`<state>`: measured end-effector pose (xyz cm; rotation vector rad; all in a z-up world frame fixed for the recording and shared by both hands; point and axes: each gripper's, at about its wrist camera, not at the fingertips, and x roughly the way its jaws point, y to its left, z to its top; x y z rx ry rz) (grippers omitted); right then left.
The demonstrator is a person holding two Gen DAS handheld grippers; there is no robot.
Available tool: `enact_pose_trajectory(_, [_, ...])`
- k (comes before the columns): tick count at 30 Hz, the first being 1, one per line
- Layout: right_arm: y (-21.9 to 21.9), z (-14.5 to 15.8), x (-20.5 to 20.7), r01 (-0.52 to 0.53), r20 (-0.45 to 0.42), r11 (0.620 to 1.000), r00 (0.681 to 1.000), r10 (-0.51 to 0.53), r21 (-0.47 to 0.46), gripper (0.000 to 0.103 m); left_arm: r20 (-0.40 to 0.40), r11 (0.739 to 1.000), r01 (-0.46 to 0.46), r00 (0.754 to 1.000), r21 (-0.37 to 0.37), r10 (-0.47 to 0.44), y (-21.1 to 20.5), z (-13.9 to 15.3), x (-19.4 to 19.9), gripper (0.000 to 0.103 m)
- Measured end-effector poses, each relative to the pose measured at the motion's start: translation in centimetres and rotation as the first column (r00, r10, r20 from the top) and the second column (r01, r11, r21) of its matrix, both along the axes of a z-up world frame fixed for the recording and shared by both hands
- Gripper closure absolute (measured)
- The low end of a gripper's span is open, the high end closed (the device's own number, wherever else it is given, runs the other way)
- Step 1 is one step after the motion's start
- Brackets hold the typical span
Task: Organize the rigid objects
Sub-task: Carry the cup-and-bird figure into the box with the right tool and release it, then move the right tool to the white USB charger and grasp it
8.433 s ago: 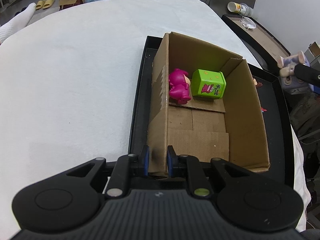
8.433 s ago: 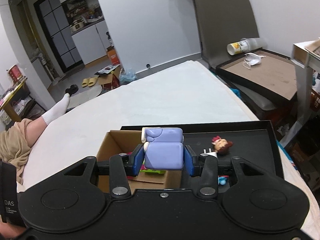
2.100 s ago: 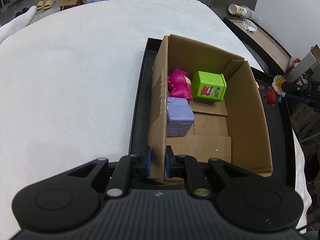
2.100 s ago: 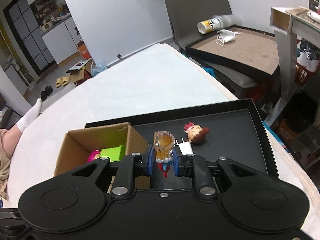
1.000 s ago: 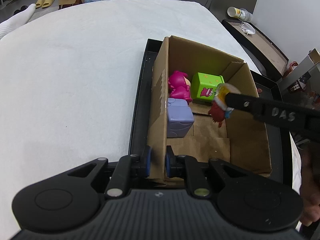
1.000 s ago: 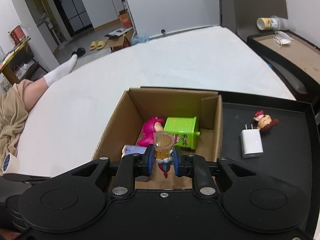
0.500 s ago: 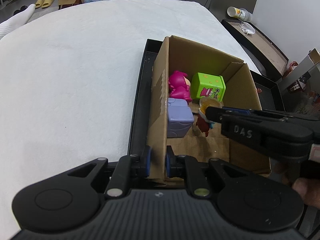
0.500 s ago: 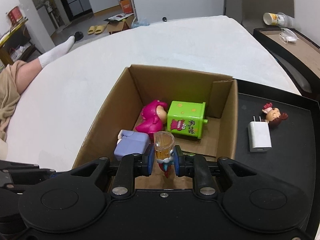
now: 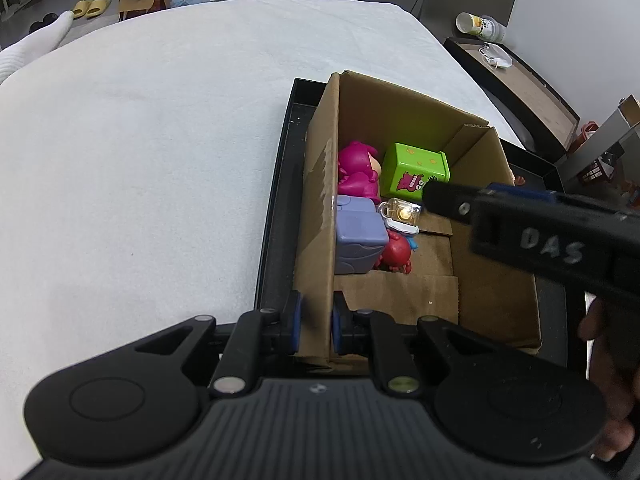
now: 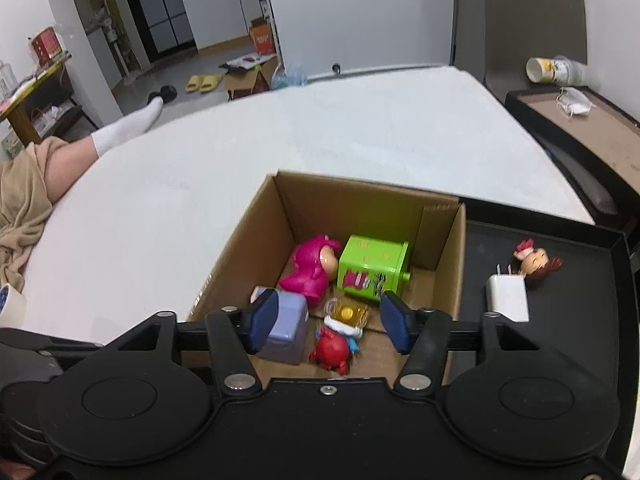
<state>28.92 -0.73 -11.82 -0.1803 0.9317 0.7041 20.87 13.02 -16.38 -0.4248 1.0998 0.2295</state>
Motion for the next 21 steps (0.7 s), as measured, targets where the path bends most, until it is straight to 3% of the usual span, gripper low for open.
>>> enact_pose_trajectory(3, [-0.5, 0.7, 0.1, 0.014, 0.013, 1.000, 1.000, -0.014, 0.014, 0.037, -0.002, 1.000, 0.000, 1.000, 0.004, 0.000, -0.1, 0.0, 0.0, 0.089])
enact_pose_trajectory(9, [-1.5, 1.9, 0.6, 0.023, 0.071, 0.999, 0.997, -0.026, 0.039, 0.035, -0.006, 1.000, -0.002, 1.000, 0.012, 0.002, -0.2, 0.0, 0.1, 0.090])
enact_pose_trajectory(13, [-2.5, 2.4, 0.9, 0.042, 0.102, 0.998, 0.994, -0.047, 0.051, 0.026, -0.009, 1.000, -0.004, 1.000, 0.022, 0.004, -0.5, 0.1, 0.2, 0.090])
enact_pose_trajectory(21, [-4.5, 2.7, 1.9, 0.090, 0.145, 0.993, 0.984, -0.099, 0.070, 0.021, -0.013, 1.000, -0.007, 1.000, 0.031, 0.007, -0.7, 0.0, 0.3, 0.090])
